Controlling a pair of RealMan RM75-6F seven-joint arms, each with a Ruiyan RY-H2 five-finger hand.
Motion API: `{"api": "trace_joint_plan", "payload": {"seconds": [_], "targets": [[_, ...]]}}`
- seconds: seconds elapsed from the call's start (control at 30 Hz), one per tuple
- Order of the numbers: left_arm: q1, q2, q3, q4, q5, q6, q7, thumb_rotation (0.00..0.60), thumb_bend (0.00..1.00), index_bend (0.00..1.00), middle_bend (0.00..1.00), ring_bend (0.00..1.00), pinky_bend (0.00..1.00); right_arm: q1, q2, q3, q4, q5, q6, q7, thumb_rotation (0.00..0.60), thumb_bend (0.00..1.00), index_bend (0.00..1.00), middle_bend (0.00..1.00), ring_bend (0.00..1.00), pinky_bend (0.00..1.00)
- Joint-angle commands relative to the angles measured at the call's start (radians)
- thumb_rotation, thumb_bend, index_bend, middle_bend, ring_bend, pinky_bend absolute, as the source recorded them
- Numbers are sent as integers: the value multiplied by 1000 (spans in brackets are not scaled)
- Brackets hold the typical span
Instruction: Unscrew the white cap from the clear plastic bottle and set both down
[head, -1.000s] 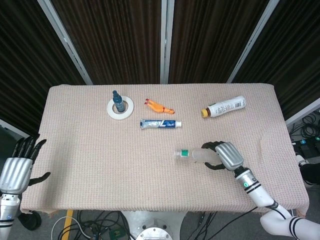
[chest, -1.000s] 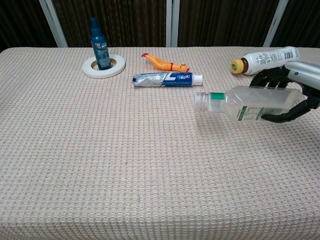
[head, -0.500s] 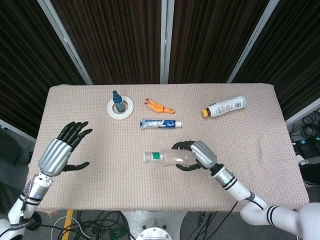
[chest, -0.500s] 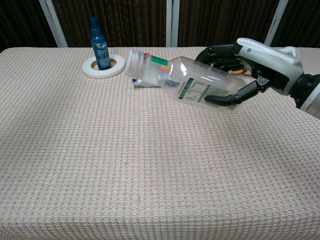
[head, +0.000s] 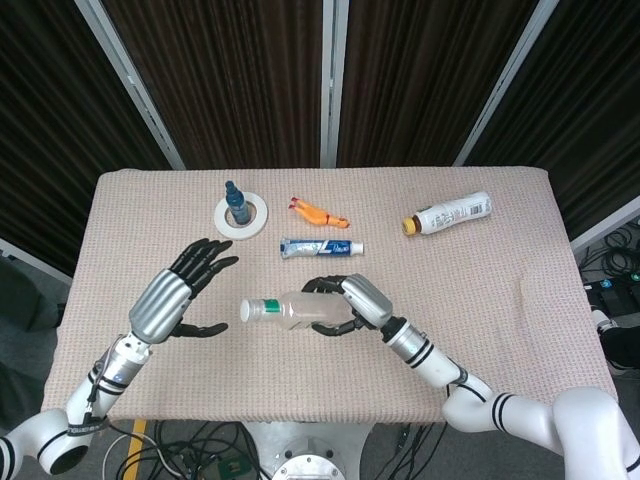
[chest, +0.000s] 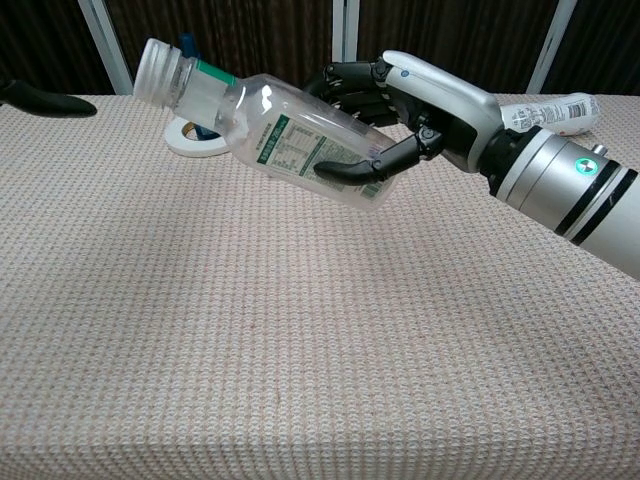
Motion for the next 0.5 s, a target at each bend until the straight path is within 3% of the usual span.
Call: {"api": "trace_joint_plan", "payload": {"seconds": [0.03, 0.5], "targets": [[-8, -6, 0, -5, -2, 2, 3, 600, 0, 120, 0, 0, 0, 6, -6, 1, 4, 5, 5, 6, 600, 409, 709, 577, 448, 544], [-29, -18, 9, -22, -7, 23, 24, 600, 0, 120, 0, 0, 0, 16, 1, -25, -21, 10, 18, 2, 600, 409, 709, 577, 448, 545]]}}
